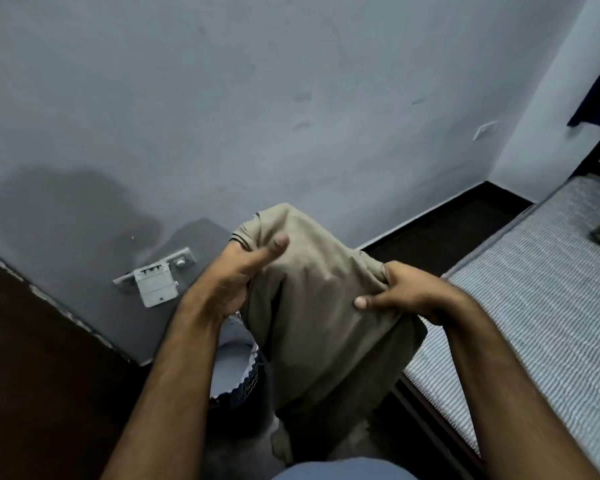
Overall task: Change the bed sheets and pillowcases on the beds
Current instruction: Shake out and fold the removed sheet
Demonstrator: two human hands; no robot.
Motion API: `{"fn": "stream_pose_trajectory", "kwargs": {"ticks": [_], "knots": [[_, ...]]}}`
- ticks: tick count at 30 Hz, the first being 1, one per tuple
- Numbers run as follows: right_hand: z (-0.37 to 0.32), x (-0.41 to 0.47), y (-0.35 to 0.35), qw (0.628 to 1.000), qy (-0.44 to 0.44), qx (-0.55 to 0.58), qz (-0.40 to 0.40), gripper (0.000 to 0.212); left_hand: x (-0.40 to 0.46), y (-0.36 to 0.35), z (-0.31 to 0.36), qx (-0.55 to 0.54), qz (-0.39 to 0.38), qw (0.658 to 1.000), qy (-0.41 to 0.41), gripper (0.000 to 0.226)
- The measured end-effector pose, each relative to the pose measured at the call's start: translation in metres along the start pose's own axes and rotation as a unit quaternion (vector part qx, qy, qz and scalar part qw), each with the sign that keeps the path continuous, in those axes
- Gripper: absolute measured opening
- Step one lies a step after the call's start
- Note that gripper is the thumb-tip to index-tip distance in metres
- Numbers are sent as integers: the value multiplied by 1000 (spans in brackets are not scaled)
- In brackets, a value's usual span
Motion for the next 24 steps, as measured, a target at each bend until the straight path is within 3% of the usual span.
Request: {"fn": "stream_pose_trajectory", "kwargs": {"ticks": [2, 3, 5, 7, 9, 11, 13, 15, 17, 20, 22, 24], "knots": [[16, 8, 15, 984, -33, -116, 130, 29, -7, 16, -28, 182, -29, 981, 57, 69], [21, 10, 21, 973, -28, -126, 193, 21, -10, 26, -41, 304, -34, 949, 77, 85], [32, 13, 25, 950, 5, -28, 310, 3, -12, 39, -59, 409, -11, 909, 83, 92], [39, 16, 18, 912, 27, 110, 393, 19, -13, 37, -66, 311, 22, 948, 67, 80], [39, 19, 11, 886, 15, 173, 429, 24, -13, 26, -71, 221, 36, 974, 47, 57], [40, 18, 11, 870, -8, 188, 457, 38, -14, 18, -71, 165, 70, 984, 12, 33], [46, 14, 18, 863, -25, 148, 482, 63, -16, 14, -70, 86, 125, 988, -19, 25], [51, 10, 19, 859, -46, 117, 496, 73, -19, 11, -68, 66, 167, 983, -49, 23], [52, 13, 10, 862, -26, 240, 446, 77, -19, 13, -68, 186, 201, 957, -99, 24], [53, 13, -13, 826, -37, 524, 206, 62, -15, 18, -64, 365, 207, 897, -135, 24], [62, 5, -15, 808, -30, 581, 97, 73, -16, 19, -58, 301, 257, 912, -110, 17], [70, 0, -10, 772, 34, 633, 50, 89, -15, 19, -54, 94, 295, 950, -43, 13]]}}
Point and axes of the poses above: each hand's wrist, its own x-axis towards the middle knuckle, its own y-axis out of the back of the hand, z = x × y, the point moved 5 cm from there along x, towards the middle knuckle, and after that the axes turned 3 degrees about z, right-handed, at the moved point
